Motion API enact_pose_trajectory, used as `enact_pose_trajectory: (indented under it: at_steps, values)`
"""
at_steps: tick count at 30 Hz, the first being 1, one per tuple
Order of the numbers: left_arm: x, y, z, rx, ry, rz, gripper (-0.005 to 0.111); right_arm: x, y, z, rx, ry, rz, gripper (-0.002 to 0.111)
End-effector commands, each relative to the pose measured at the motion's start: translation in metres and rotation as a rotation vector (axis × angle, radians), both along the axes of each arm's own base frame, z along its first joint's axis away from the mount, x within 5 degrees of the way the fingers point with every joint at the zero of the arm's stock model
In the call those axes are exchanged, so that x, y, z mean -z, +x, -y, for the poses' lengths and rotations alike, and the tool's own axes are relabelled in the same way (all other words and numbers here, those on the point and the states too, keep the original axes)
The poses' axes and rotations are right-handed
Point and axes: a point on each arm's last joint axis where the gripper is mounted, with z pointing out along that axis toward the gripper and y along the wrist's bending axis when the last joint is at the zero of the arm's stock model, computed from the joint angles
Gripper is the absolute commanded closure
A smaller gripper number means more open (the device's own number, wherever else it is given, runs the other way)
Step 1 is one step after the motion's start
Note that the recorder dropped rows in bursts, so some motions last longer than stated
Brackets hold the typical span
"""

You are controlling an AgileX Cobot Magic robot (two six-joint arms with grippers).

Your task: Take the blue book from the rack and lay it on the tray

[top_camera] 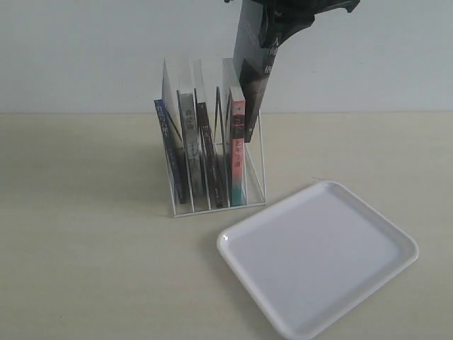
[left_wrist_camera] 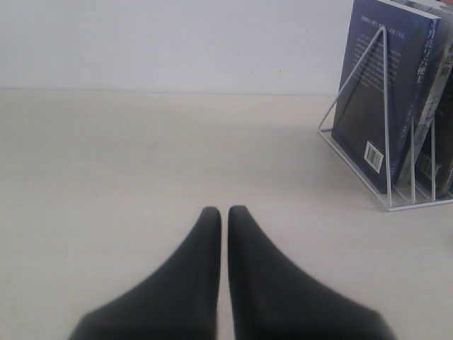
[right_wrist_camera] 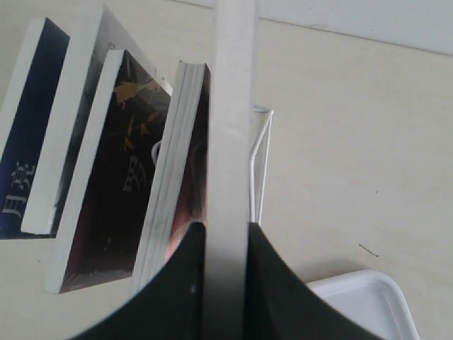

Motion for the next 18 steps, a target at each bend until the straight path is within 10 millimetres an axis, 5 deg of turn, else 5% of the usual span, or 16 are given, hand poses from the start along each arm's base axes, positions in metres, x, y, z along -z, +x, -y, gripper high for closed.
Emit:
enact_pose_trajectory:
  at_steps: [1,8,18]
  values:
    - [-0.001,0.000,0.000,-0.002,-0.004,0.008,0.103,-0.008,0.000,0.000,-0.002,0.014,0.044,0.108]
    - [-0.001,0.000,0.000,-0.002,-0.004,0.008,0.103,-0.005,0.001,0.000,0.006,0.010,0.035,0.108]
    - [-0.001,0.000,0.000,-0.002,-0.004,0.008,0.103,0.048,0.014,-0.006,0.012,-0.052,-0.094,0.108]
